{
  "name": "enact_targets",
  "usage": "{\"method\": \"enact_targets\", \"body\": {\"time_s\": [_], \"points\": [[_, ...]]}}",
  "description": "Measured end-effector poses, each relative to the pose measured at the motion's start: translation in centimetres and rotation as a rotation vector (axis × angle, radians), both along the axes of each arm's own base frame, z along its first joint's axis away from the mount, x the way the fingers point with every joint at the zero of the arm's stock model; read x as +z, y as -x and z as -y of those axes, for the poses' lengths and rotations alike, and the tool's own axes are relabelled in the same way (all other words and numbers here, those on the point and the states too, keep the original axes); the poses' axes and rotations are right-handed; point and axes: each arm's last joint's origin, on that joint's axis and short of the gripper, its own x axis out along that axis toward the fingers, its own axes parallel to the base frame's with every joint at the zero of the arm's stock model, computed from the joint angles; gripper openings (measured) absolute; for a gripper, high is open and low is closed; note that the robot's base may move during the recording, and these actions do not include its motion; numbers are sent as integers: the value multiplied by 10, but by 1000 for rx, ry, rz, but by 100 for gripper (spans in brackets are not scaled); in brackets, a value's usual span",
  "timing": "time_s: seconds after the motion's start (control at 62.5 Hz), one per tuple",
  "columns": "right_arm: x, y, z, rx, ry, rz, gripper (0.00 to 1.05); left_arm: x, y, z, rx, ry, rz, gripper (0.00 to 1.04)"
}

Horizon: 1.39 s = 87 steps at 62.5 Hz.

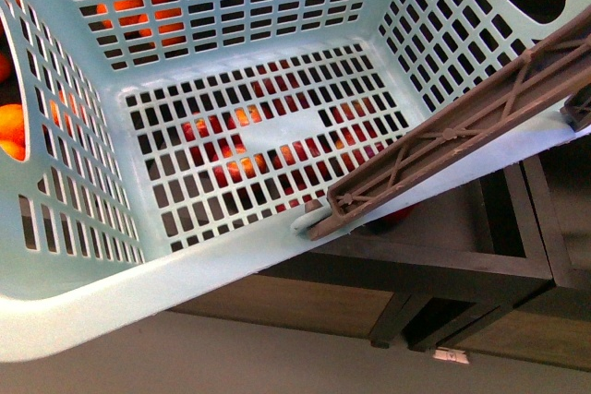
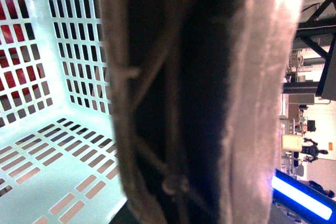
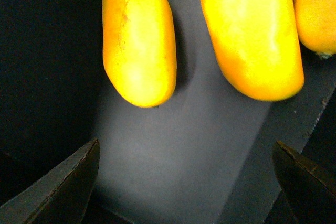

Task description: Pick mango and avocado into basket

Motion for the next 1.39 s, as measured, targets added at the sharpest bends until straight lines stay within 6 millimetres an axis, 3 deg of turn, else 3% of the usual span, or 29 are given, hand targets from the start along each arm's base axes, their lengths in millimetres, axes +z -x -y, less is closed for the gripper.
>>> {"method": "enact_targets", "body": {"time_s": [0.56, 0.832, 1.12, 1.392], "points": [[-39, -31, 11, -1, -16, -48, 96, 0, 0, 0, 0, 0, 0, 14], [-41, -48, 16, -15, -4, -16, 96, 0, 0, 0, -1, 0, 0, 14], [-58, -63, 21, -29, 13, -30, 96, 0, 0, 0, 0, 0, 0, 14], [-49, -80, 26, -11, 53, -10, 96, 0, 0, 0, -1, 0, 0, 14]]}}
